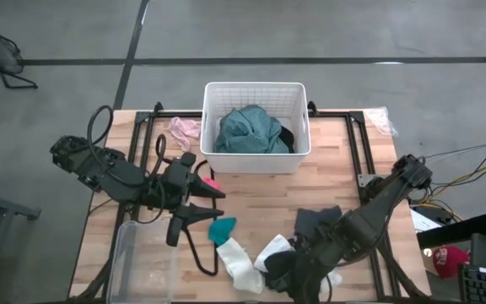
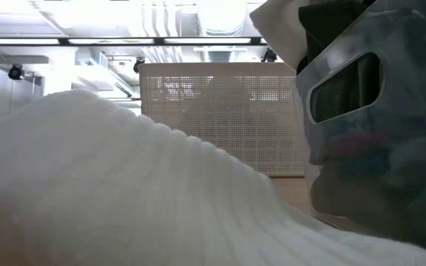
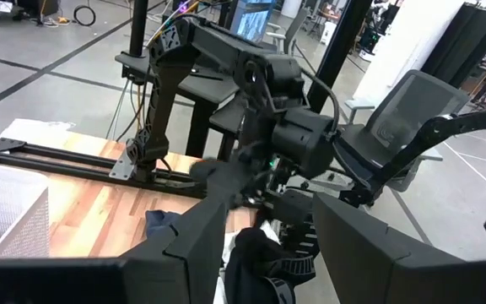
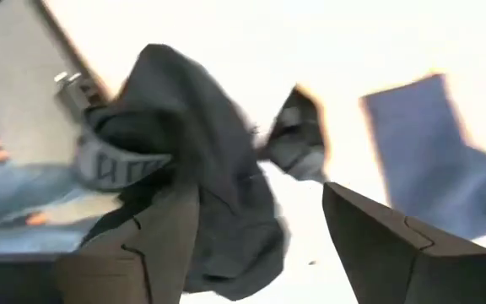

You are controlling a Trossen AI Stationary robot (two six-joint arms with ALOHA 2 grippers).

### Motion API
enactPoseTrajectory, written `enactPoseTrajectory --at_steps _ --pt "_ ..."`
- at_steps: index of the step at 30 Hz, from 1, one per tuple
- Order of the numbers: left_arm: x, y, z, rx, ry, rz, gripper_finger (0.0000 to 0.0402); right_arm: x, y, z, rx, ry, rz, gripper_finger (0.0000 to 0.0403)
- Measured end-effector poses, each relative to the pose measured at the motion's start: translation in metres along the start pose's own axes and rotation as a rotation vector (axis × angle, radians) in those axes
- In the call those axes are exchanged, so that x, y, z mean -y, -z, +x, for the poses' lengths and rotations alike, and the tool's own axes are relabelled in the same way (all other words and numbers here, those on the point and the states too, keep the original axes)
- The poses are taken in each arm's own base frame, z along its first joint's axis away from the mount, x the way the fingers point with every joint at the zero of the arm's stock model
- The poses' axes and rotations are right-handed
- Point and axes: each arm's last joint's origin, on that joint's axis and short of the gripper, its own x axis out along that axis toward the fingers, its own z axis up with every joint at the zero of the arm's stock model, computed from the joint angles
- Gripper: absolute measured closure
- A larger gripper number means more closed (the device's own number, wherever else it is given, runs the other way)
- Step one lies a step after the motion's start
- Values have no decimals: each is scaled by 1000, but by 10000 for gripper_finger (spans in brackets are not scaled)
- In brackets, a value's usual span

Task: Pick & Place Cloths
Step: Put the dark blue sock into the left transparent bin

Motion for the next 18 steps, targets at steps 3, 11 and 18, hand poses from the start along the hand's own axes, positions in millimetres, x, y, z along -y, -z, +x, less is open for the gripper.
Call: enactPoseTrajectory --at_steps 3,11,18 --pt "0 0 0 -1 0 0 218 10 0 -7 16 72 51 145" --pt "-1 1 0 -13 -6 -7 218 38 4 -10 34 124 175 131" --pt "-1 1 0 -13 -6 -7 218 76 16 1 47 127 306 142"
